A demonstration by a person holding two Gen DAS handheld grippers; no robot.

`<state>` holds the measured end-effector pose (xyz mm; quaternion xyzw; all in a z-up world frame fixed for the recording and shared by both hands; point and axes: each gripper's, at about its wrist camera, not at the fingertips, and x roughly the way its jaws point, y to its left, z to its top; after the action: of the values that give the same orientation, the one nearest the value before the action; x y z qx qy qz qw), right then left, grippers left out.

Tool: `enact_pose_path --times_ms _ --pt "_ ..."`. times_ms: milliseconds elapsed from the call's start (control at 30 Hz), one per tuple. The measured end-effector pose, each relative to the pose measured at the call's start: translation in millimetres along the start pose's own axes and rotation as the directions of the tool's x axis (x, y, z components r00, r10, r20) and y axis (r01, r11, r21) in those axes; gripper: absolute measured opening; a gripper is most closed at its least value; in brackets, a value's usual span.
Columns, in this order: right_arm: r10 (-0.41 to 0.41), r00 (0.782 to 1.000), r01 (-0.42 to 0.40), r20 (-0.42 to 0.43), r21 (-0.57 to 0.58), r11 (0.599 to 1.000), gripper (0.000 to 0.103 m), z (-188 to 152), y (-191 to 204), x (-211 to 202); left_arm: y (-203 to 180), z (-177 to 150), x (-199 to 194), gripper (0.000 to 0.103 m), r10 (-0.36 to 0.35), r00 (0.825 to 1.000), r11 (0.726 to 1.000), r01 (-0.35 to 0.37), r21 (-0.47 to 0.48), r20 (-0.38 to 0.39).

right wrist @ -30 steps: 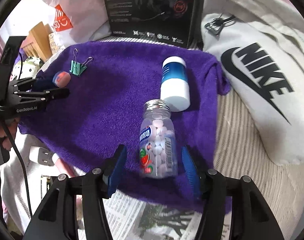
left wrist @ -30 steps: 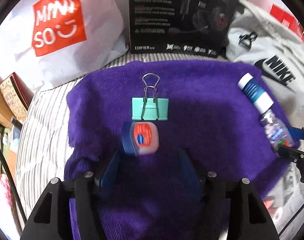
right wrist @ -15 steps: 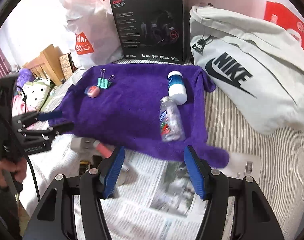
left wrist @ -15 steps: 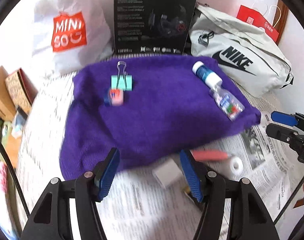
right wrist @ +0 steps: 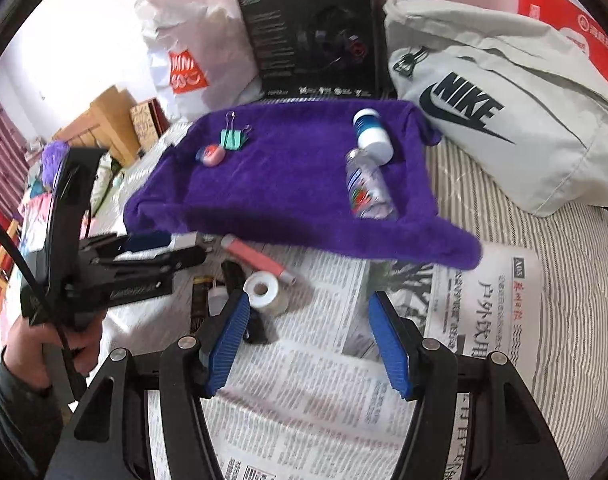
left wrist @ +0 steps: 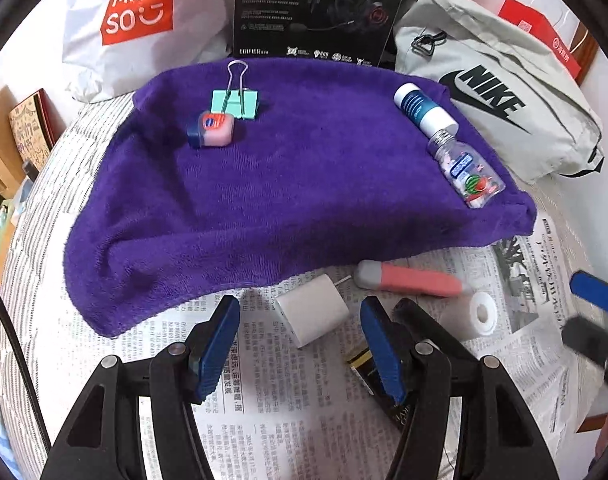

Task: Organize rigid objects
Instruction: 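Grasp the white plug adapter with the left gripper while the right gripper moves toward the tape roll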

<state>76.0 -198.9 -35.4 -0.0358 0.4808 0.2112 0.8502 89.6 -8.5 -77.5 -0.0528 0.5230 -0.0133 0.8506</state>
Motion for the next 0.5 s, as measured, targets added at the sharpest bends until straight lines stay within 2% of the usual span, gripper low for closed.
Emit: enact_pose_path --times_ms 233,500 --pt "-0.016 1.0 0.016 -0.027 -0.005 1.0 0.062 -8.0 1.5 3.3 12.5 -6.5 1.4 0.061 0.032 0.999 0.999 -0.032 0.009 -0.004" --pt "-0.025 1.0 0.025 -0.006 0.014 1.0 0.062 -9.7 -4.1 -5.3 12.8 -15.0 -4.8 0.061 0.038 0.999 0.999 -0.038 0.036 0.003"
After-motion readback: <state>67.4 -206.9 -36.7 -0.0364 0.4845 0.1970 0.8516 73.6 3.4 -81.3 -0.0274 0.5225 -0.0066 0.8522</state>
